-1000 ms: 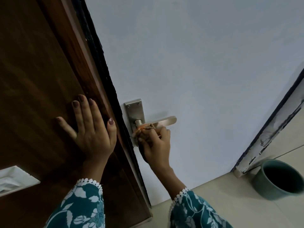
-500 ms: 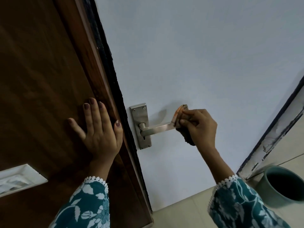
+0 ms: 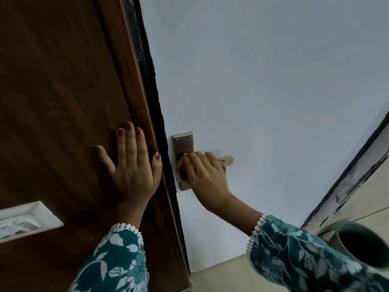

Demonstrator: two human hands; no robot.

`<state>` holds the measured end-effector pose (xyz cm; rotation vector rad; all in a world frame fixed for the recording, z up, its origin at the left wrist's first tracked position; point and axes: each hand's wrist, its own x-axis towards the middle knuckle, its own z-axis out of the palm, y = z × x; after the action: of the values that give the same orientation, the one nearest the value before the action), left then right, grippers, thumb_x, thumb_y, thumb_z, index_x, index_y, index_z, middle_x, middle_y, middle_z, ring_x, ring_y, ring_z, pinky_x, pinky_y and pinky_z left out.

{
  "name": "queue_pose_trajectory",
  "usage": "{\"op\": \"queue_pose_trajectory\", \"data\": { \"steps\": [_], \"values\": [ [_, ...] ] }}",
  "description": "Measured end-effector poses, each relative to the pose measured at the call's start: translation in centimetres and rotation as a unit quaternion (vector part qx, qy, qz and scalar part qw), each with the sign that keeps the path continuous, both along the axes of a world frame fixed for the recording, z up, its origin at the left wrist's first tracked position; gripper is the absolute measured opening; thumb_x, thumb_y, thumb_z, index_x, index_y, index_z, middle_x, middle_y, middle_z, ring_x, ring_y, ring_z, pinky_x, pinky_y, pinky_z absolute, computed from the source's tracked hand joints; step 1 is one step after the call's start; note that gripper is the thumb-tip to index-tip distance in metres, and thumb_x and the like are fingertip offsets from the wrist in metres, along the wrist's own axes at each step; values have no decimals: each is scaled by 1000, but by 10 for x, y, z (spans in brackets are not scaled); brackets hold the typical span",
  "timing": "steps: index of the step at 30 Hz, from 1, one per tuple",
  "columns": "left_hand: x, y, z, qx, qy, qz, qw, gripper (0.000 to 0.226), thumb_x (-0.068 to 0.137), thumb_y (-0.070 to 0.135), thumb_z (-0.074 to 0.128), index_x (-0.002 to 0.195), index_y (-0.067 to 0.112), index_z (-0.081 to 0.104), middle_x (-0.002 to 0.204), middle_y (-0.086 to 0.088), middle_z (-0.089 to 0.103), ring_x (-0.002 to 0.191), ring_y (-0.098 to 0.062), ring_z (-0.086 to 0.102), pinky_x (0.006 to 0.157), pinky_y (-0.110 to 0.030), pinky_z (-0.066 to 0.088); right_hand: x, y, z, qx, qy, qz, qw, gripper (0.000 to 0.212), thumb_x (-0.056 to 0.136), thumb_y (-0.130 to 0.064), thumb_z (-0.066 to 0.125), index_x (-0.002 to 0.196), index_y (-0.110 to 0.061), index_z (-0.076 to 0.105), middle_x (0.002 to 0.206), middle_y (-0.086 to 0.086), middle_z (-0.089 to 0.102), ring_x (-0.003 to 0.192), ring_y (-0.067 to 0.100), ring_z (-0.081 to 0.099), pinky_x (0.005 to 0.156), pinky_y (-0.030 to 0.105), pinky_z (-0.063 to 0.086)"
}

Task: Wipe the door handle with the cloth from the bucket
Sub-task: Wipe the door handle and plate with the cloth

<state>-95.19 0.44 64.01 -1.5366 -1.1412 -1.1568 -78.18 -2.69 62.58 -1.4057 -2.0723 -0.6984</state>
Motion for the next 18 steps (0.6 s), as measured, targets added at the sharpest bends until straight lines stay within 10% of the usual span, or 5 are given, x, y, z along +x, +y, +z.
{"op": "queue_pose_trajectory", "data": {
  "steps": [6,13,18],
  "values": [
    [0,1,-1,8,3,-1,1000,59,99,33,32,150,7,16,161,-2,3,147,-20,10,114,-53,-2,53,17,16,-129,-80,-2,988,28,69,-28,76,88,-9,65,86,7,67,80,28,65,73,35,49],
    [2,-1,-1,2,-4,-3,1000,60,98,31,34,150,7,16,161,-2,2,147,-20,10,114,-54,-1,86,28,62,-359,-76,8,930,22,85,-23,58,105,-15,60,107,1,61,101,21,57,80,30,43],
    [3,0,-1,3,-5,-1,1000,60,98,31,32,150,8,16,161,-1,1,147,-20,9,114,-55,0,48,29,50,-291,-96,56,950,16,85,-9,58,99,-14,64,96,2,68,89,21,64,75,32,49]
  ]
}}
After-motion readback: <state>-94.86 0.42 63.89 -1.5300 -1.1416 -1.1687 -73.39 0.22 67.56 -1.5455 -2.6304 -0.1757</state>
